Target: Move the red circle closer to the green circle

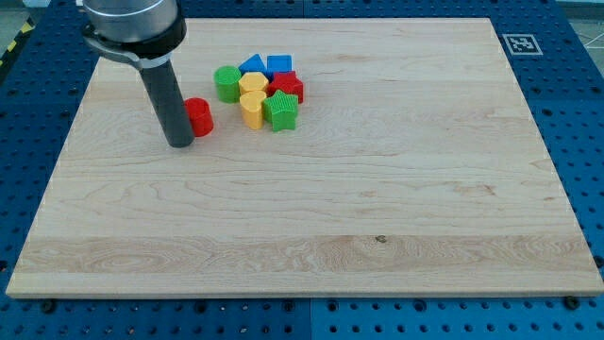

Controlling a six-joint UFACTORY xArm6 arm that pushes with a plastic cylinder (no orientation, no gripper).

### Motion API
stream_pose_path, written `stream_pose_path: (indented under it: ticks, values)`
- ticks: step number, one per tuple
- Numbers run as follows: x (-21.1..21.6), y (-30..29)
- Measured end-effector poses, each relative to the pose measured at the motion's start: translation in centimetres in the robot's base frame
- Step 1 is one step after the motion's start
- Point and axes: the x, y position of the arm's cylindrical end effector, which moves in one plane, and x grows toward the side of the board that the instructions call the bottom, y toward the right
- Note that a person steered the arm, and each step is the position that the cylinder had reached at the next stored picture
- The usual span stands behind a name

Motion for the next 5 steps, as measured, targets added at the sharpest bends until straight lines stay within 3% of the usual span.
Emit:
stream_pose_path:
  ticks: [2,5]
  values:
    - [-1.2,-2.1]
    - [-1.3,0.8]
